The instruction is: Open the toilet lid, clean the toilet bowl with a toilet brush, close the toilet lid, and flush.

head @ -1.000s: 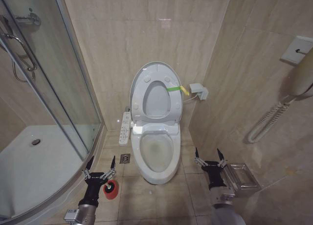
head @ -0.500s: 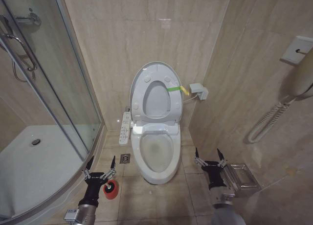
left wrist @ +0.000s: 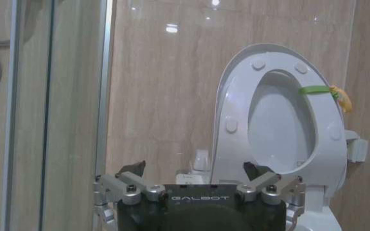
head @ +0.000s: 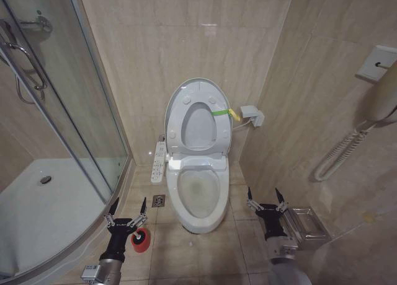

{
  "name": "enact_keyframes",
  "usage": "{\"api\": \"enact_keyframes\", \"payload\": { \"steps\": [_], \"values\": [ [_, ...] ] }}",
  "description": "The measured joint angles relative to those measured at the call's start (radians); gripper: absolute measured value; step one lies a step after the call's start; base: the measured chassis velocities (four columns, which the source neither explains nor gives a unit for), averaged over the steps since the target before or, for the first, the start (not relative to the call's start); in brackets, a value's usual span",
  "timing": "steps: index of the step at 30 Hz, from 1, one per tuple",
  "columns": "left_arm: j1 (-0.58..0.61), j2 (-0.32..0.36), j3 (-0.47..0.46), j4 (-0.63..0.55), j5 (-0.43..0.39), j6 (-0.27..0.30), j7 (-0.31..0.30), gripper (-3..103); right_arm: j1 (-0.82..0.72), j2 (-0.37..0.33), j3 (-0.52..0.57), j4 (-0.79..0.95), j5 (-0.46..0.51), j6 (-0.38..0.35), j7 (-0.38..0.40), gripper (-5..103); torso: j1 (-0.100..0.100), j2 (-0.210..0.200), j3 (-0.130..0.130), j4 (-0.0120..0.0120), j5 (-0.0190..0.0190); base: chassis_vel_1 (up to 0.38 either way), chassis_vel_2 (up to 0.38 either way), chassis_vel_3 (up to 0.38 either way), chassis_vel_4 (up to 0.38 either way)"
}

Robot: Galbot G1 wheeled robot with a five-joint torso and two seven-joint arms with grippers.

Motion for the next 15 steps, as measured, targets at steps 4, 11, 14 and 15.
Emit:
{"api": "enact_keyframes", "payload": {
  "steps": [4, 11, 14, 15],
  "values": [
    [0.0, 0.0, 0.0, 0.0, 0.0, 0.0, 0.0, 99, 0.0, 0.0, 0.0, 0.0, 0.0, 0.0, 0.0, 100, 0.0, 0.0, 0.0, 0.0, 0.0, 0.0, 0.0, 0.0, 0.0],
    [0.0, 0.0, 0.0, 0.0, 0.0, 0.0, 0.0, 99, 0.0, 0.0, 0.0, 0.0, 0.0, 0.0, 0.0, 100, 0.0, 0.0, 0.0, 0.0, 0.0, 0.0, 0.0, 0.0, 0.0],
    [0.0, 0.0, 0.0, 0.0, 0.0, 0.0, 0.0, 99, 0.0, 0.0, 0.0, 0.0, 0.0, 0.0, 0.0, 100, 0.0, 0.0, 0.0, 0.0, 0.0, 0.0, 0.0, 0.0, 0.0],
    [0.0, 0.0, 0.0, 0.0, 0.0, 0.0, 0.0, 99, 0.0, 0.0, 0.0, 0.0, 0.0, 0.0, 0.0, 100, 0.0, 0.0, 0.0, 0.0, 0.0, 0.0, 0.0, 0.0, 0.0]
  ]
}}
